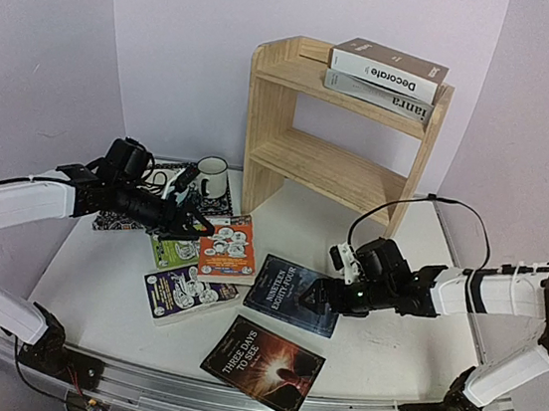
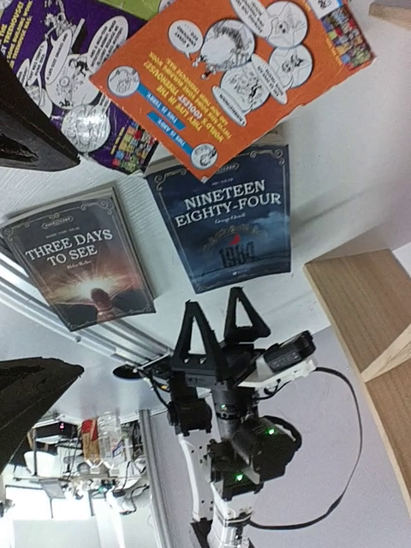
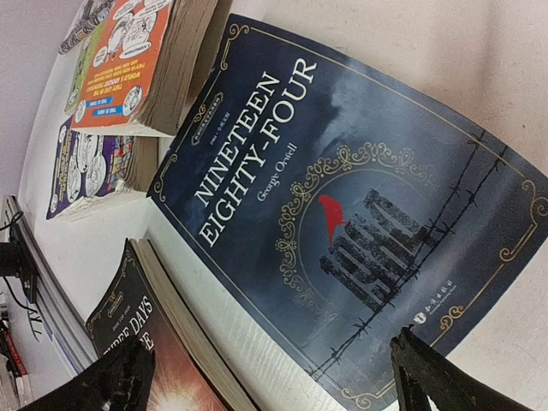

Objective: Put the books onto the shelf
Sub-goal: Adjust the book in the book pile.

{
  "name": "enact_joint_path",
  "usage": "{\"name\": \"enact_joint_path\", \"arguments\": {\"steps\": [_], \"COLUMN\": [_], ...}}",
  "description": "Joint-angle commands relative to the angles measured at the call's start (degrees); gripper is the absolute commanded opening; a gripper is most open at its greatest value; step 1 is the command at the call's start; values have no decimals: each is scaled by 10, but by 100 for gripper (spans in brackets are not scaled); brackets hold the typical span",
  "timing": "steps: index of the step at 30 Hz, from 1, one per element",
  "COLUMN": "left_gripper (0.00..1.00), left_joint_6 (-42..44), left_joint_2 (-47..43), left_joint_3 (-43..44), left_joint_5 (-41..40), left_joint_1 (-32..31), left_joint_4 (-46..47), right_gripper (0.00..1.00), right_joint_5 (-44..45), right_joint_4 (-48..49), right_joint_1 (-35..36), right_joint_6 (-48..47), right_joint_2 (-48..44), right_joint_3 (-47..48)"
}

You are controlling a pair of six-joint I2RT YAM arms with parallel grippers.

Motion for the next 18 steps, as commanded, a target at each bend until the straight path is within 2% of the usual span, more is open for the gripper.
{"name": "enact_joint_path", "arguments": {"steps": [1,4,6,13,18], "left_gripper": [77,78,77,72,69], "left_joint_6": [-27,-45,-49,-24,-36], "left_joint_2": [-12,-14,-9,67,94], "left_joint_3": [-18,-27,-33,-10,-24], "left_joint_5": [-142,-216,-236,-230,-213], "left_joint_1": [7,8,8,9,9], "left_joint_4": [7,11,19,43,71], "right_gripper": [97,97,95,76,75], "right_joint_5": [38,86,114,217,239], "right_joint_4": [24,33,41,101,114], "right_joint_1": [30,54,66,112,140], "right_joint_6": [27,42,57,126,135], "right_joint_2": [5,2,4,66,152], "right_joint_3": [30,34,33,74,164]}}
